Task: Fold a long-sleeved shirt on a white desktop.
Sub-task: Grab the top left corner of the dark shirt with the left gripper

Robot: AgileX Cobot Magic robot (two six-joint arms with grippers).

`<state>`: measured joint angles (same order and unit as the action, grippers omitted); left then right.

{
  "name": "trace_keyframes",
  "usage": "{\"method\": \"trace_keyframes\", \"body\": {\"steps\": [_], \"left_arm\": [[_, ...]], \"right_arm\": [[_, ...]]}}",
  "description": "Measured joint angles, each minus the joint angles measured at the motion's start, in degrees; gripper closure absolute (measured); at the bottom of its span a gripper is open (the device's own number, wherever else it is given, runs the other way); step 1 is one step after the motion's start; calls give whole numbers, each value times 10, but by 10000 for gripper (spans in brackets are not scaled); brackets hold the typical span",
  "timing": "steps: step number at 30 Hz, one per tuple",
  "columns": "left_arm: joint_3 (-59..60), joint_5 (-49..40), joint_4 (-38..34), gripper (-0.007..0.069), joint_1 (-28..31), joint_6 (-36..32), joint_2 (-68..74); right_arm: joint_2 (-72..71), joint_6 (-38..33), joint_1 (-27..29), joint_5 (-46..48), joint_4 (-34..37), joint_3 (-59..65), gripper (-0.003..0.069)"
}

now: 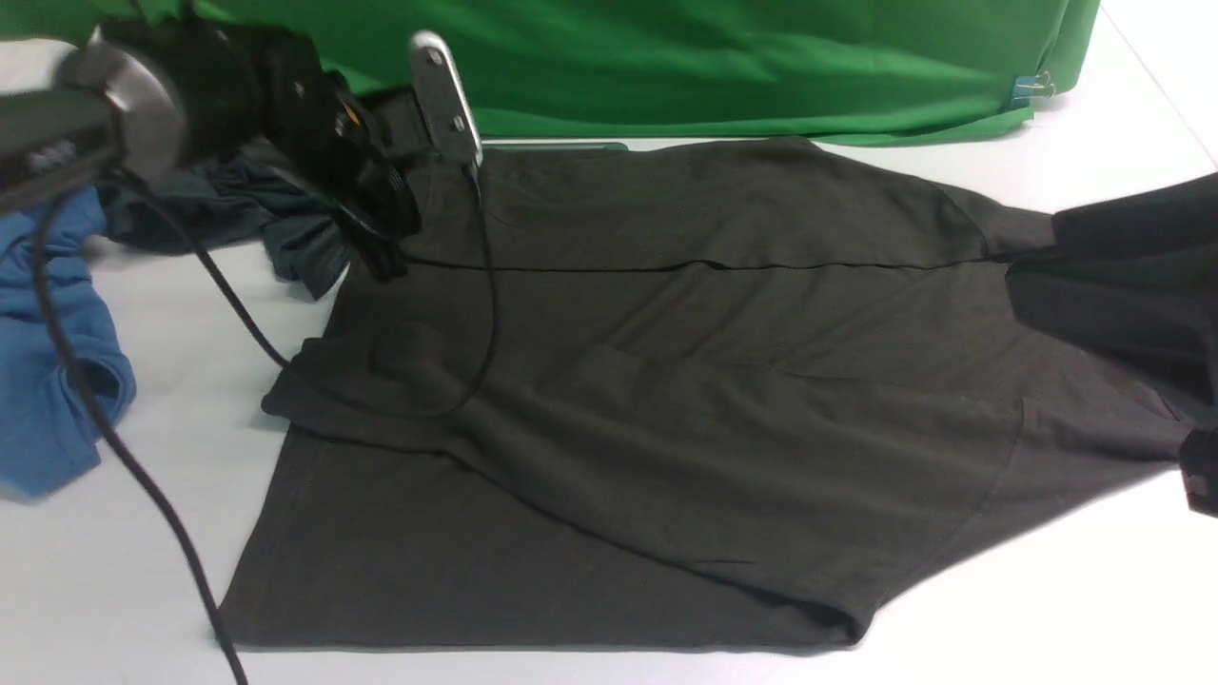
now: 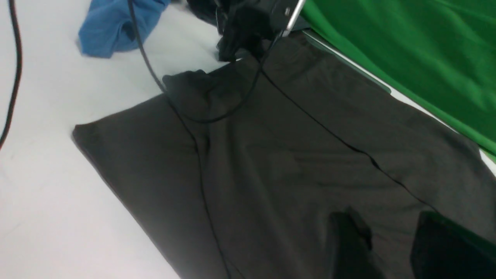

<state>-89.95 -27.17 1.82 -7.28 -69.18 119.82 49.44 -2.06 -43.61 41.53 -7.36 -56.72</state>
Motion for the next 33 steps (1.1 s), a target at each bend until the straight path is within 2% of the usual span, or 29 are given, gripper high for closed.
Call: {"method": "trace_keyframes", "body": {"steps": [5, 11, 15, 21, 23, 33], "left_arm": [[0, 77, 35, 204, 0, -29, 44], [0, 126, 98, 231, 1, -23, 74], [0, 148, 127, 322, 6, 4, 83], [0, 148, 133, 534, 12, 18, 85], [0, 145, 127, 576, 12, 19, 83], [0, 123, 102, 596, 12, 19, 29]], "right_arm": [[0, 0, 0, 8, -3, 0, 420], [0, 0, 0, 13, -5, 0, 420], [0, 0, 0, 13, -5, 0, 420], [0, 0, 0, 13, -5, 0, 420], [0, 0, 0, 13, -5, 0, 420], [0, 0, 0, 13, -5, 0, 420]]}}
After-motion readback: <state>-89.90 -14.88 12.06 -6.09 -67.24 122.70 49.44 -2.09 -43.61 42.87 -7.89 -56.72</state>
